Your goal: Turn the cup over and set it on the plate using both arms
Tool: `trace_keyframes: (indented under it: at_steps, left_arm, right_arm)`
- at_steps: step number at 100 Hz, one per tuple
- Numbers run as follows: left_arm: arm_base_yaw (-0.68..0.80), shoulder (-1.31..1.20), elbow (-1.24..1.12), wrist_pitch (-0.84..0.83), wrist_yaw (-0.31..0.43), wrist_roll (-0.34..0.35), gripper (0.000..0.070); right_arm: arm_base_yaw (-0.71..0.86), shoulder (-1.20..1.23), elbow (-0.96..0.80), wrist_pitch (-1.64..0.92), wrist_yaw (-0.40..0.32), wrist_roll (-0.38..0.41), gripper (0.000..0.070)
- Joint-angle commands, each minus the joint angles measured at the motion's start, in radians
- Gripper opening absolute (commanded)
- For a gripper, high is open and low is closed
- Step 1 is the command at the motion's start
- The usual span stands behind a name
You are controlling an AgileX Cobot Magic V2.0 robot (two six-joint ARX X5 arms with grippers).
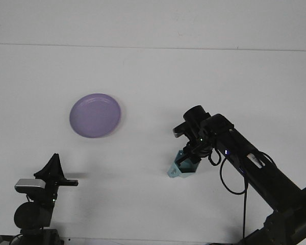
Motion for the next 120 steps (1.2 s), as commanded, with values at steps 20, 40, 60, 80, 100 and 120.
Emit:
trace_keyframes:
  at_steps: [20, 40, 60, 80, 100, 120]
  left_arm:
    - [0.002, -0.001, -0.020, 0.009, -0.003, -0.003, 0.0012]
    - [0.002, -0.001, -0.020, 0.010, -0.003, -0.003, 0.0012]
    - [0.002, -0.001, -0.019, 0.011, -0.002, -0.040, 0.0012]
    - [0.002, -0.001, -0.018, 0.035, -0.002, -0.116, 0.0012]
    - [0.002, -0.001, -0.013, 0.048, -0.002, -0.135, 0.0012]
    - [0.002, -0.001, -0.012, 0.048, 0.003, -0.163, 0.0012]
  right_arm:
    - [0.006, 0.012, 0.026, 0.001, -0.002, -0.034, 0.0331]
    - [-0.027, -0.082, 0.068, -0.031, -0.003, -0.038, 0.0333]
    - [-0.096, -0.308, 0.079, 0.057, -0.005, -0.034, 0.0332]
    - [-0.189, -0.566, 0.003, 0.253, -0.006, -0.026, 0.0215]
    - [-0.278, -0.870, -0.292, 0.507, -0.001, 0.019, 0.0000]
    - [-0.335, -1.102, -0.595, 0.678, -0.001, 0.047, 0.0000]
